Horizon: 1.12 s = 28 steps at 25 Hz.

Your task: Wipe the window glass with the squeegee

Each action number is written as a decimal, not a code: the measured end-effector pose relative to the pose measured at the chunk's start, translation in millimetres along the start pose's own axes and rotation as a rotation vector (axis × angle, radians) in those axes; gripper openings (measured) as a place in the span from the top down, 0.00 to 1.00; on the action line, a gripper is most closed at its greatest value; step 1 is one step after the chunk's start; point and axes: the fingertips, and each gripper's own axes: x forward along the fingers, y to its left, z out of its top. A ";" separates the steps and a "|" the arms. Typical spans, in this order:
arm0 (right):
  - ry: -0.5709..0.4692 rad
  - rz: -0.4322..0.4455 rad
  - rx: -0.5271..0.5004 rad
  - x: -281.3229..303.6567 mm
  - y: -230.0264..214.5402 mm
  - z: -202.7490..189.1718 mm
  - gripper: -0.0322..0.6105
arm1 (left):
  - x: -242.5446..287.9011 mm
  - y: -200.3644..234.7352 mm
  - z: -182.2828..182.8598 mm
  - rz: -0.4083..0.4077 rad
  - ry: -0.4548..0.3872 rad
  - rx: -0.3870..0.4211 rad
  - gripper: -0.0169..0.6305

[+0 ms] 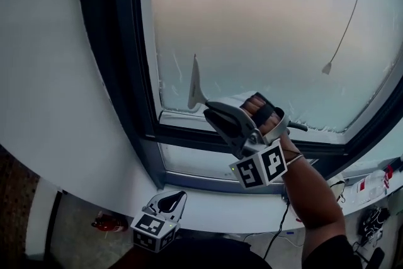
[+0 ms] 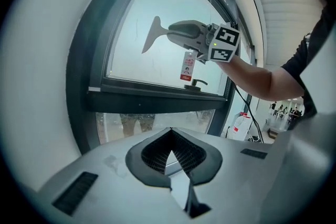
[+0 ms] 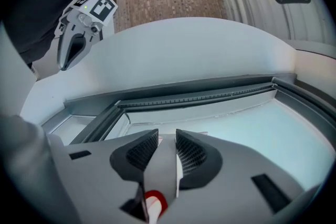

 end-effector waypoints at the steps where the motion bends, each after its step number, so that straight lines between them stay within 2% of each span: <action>1: -0.014 0.003 -0.005 11.0 -4.0 5.5 0.81 | -4.4 3.8 -1.7 0.013 -0.001 -0.004 0.97; 6: -0.053 0.025 -0.045 59.3 -19.2 25.6 0.81 | -24.1 23.0 -2.7 0.080 -0.022 -0.041 0.97; 11: -0.068 0.033 -0.048 84.4 -29.0 29.0 0.81 | -34.7 35.4 -10.6 0.116 -0.027 -0.059 0.97; 18: -0.076 0.030 -0.074 86.2 -31.2 26.4 0.81 | -35.9 47.0 -9.8 0.148 -0.023 -0.062 0.97; 28: -0.064 0.015 -0.092 60.5 -37.8 12.9 0.81 | -14.8 35.7 -0.9 0.114 -0.017 -0.037 0.97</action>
